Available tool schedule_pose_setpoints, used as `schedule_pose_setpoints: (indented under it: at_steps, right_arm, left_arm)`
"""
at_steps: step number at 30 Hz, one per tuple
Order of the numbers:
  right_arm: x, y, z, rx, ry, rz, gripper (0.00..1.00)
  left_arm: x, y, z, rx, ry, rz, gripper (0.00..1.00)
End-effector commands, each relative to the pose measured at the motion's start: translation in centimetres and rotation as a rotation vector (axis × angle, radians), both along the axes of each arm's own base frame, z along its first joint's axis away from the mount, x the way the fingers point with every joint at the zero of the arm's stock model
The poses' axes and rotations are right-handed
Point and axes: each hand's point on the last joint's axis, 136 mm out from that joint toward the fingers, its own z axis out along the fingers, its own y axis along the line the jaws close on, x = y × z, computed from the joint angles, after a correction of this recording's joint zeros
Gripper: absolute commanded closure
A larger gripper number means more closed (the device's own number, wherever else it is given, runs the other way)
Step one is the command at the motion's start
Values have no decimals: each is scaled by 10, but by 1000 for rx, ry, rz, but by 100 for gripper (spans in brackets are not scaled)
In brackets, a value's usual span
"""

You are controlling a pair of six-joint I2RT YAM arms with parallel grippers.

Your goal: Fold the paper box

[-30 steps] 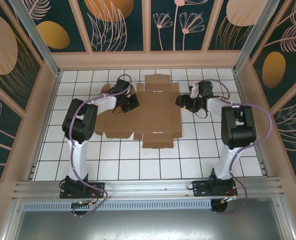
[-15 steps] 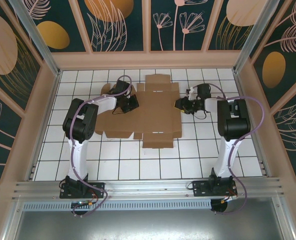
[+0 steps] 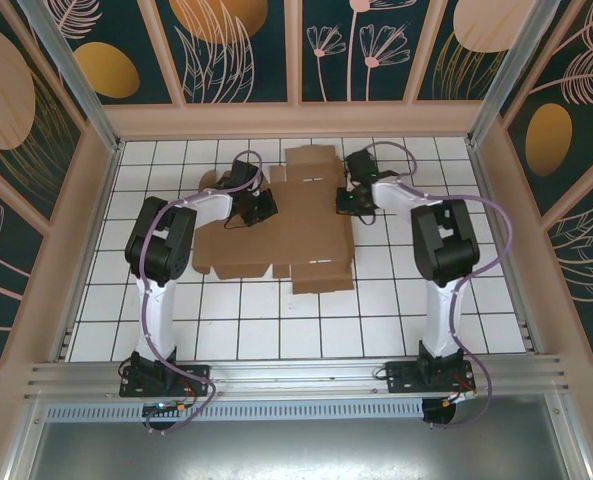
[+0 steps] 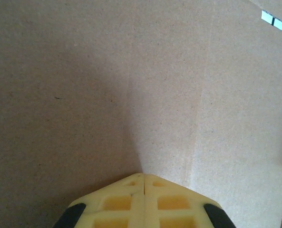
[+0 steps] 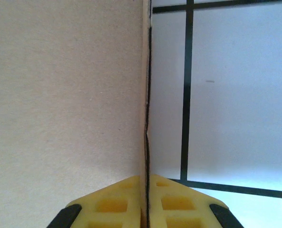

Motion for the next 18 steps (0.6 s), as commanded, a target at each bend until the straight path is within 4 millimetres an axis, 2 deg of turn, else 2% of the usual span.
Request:
schedule_pose_setpoints:
  at_steps: [1,5,8,10,13,16,18]
  right_arm:
    - [-24,-21,-38,-440,70,-3,91]
    - [-28,-11,-51,-689,27,46,89]
    - [-26,-5,-49,-715,3,50,88]
    - [-21,-6,-38,-691,-23,35,88]
    - [-13,0,-14,-547,-73,33,86]
    - [-14,20,6,-209,-98,98,84]
    - [-17,17,16,19,-97,95,83]
  left_arm:
    - [-11,-1,-18,-8,59,0,100]
    - [-13,0,-18,-6,61,4,100]
    - [-13,1,-18,-3,62,5,100]
    - [-12,1,-17,0,59,6,100]
    - [-13,2,-17,4,59,6,100]
    - [-12,0,-15,-6,57,3,100]
    - [-13,-1,-15,-13,60,-1,100]
